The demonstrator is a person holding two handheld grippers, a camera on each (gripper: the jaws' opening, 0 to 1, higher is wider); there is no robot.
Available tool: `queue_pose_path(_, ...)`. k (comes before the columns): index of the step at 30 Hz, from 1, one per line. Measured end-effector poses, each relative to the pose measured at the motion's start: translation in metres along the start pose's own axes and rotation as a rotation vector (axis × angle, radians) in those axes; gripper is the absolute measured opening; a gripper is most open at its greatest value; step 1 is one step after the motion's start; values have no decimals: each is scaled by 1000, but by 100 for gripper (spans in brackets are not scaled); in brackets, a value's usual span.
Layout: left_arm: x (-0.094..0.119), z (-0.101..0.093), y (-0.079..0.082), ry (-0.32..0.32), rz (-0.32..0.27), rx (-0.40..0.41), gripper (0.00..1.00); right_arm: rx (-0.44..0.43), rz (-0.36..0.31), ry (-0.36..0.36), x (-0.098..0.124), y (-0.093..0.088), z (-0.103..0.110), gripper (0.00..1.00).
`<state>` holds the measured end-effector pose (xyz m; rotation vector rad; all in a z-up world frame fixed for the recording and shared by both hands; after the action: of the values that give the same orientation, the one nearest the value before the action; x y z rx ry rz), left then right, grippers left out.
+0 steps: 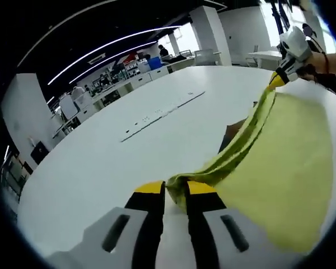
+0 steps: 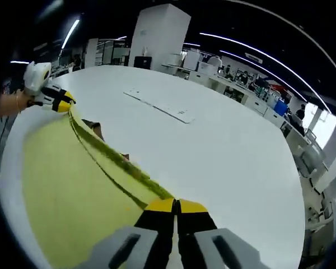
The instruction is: Fold the garment on the visible template until the final outline fits inside the template.
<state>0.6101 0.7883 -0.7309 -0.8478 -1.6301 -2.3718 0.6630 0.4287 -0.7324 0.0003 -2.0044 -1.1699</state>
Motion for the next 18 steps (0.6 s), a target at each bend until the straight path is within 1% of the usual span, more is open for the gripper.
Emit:
queue_pose_path(1, -1, 3, 0, 15, 0, 15, 12, -10, -2, -14, 0, 1, -4, 1)
queue_pose_path(3, -2, 10, -1, 46, 3, 56, 11, -28, -5, -30, 1, 2, -9, 10)
queue_pose_path(4, -2, 13, -2, 60, 10, 67, 12, -30, -6, -33, 2, 2, -9, 17)
queue_pose_path(6, 0, 16, -3, 76, 13, 84, 20, -46, -14, -33, 3, 3, -10, 30)
queue_pose_path(7, 3, 14, -3, 75, 10, 137, 23, -66, -15, -24, 4, 2, -9, 33)
queue_pose_path(9, 5, 17, -6, 83, 19, 192, 28, -97, -11, -1, 6, 0, -5, 36)
queue_pose_path(11, 10, 17, -6, 84, 17, 246, 28, -121, -16, 13, 10, 0, -2, 36)
queue_pose_path(13, 13, 15, -5, 68, 7, 234, 28, -106, -19, 32, 14, 1, 4, 38)
queue_pose_path(14, 15, 10, -4, 38, 2, 216, 30, -92, -6, 46, 15, 0, 8, 40)
queue_pose_path(15, 16, 5, -5, 11, 13, 194, 32, -72, 22, 69, 17, -4, 13, 43)
queue_pose_path(16, 18, 2, -7, -4, 21, 154, 34, -67, 24, 70, 17, -5, 14, 44)
queue_pose_path(18, 18, -3, -11, -23, 38, 111, 36, -34, 40, 76, 16, -9, 17, 44)
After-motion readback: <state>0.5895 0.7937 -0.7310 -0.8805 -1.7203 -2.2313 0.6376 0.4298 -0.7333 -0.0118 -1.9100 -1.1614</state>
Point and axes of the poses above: the point that each gripper's makers call its tool centre point, and the gripper's own axes: x roughly backward along the fingers, z roughly to its left, y roughly out of its top, the point moved 2 cm from there along x, roughly backward along the fingers, and after that the axes turned 3 degrees about x, right-handed, at the moved point
